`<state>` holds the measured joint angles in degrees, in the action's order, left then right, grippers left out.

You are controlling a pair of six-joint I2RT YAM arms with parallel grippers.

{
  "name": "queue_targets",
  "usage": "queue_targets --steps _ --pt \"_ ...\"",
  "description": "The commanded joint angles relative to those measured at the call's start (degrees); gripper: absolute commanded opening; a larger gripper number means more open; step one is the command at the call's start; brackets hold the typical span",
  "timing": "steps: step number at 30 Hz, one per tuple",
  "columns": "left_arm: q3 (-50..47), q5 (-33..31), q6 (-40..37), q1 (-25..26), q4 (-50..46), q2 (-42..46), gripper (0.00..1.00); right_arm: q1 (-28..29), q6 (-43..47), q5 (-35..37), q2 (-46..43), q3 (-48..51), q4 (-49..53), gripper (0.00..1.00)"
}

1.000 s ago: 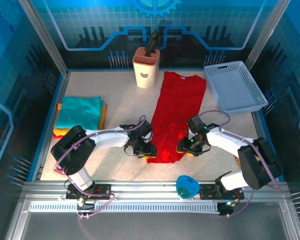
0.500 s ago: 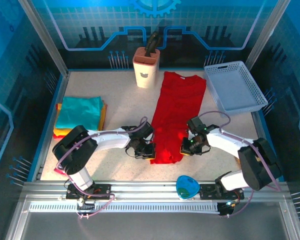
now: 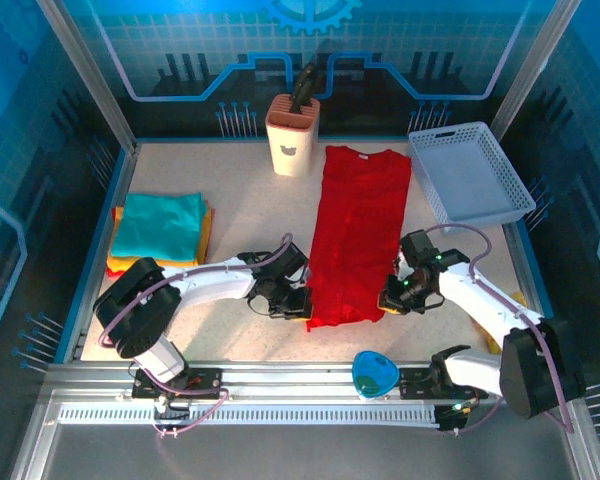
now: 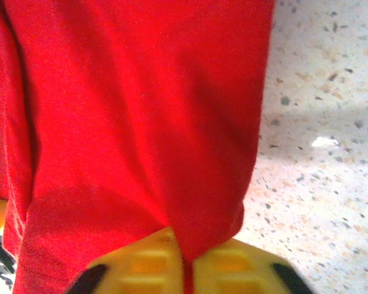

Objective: Fold and stack the t-shirts

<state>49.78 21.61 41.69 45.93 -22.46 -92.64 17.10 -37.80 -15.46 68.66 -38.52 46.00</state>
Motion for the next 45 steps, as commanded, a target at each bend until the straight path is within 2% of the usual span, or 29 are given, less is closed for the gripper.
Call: queue_targets --steps 1,2,3,4,5,6,7,9,15,20,25,33,40,45 --pt "0.83 1.86 -2.16 0.31 -4.92 1.21 0.07 -1.02 2.43 0.37 -0.28 -1.51 5.73 0.16" --pt "0.93 1.73 -2.51 0.38 -5.32 1.06 0.1 -1.02 2.62 0.13 0.15 -1.2 6.0 0.17" --pt "1.03 1.69 -2.74 0.39 -5.77 0.82 0.17 -1.07 2.82 0.18 0.44 -0.67 6.27 0.21" --pt "1.07 1.76 -2.99 0.43 -6.21 0.63 0.31 -0.83 2.51 -0.09 0.51 -0.2 6.05 0.34" --pt "1.02 1.61 -3.33 0.39 -6.83 0.66 0.4 -0.53 2.14 -0.11 0.26 -0.09 5.86 0.52" --pt "1.04 1.24 -3.66 0.4 -7.73 0.83 0.43 -0.5 1.51 0.56 -0.13 0.02 6.13 0.64" --pt "0.98 0.62 -4.04 0.42 -8.69 1.19 0.45 -0.45 0.94 1.53 -0.73 0.18 6.46 0.69" --pt "0.56 -0.13 -4.34 0.33 -9.89 2.13 0.46 -0.43 -0.39 2.7 -2.3 1.36 5.95 0.72" --pt "0.46 -1.16 -3.69 0.04 -10.42 1.45 0.44 -0.01 -5.53 -2.59 -3.18 7.89 -2.38 0.68" --pt "-0.18 -2.27 -2.63 -0.58 -10.43 0.66 0.43 3.71 -9.75 -4.36 -3.49 10.7 -7.45 0.66" --pt "-0.51 -3.06 -1.73 -0.79 -10.27 0.6 0.45 6.55 -13.51 -5.41 -3.39 12.56 -12.5 0.65" --pt "-0.41 -0.57 -0.09 -0.82 -4.93 -4.43 0.41 8.81 -15.54 -6.51 -1.35 12.17 -18.85 0.59" --pt "1.55 -0.25 0.47 -0.23 -3.91 -7.33 0.31 11.6 -16.37 -4.43 0.44 10.84 -19.43 0.55" --pt "2.25 -0.78 0.99 -0.23 -4.84 -6.4 0.3 13.43 -17.07 0.75 -2.36 8.66 -13.92 0.56"
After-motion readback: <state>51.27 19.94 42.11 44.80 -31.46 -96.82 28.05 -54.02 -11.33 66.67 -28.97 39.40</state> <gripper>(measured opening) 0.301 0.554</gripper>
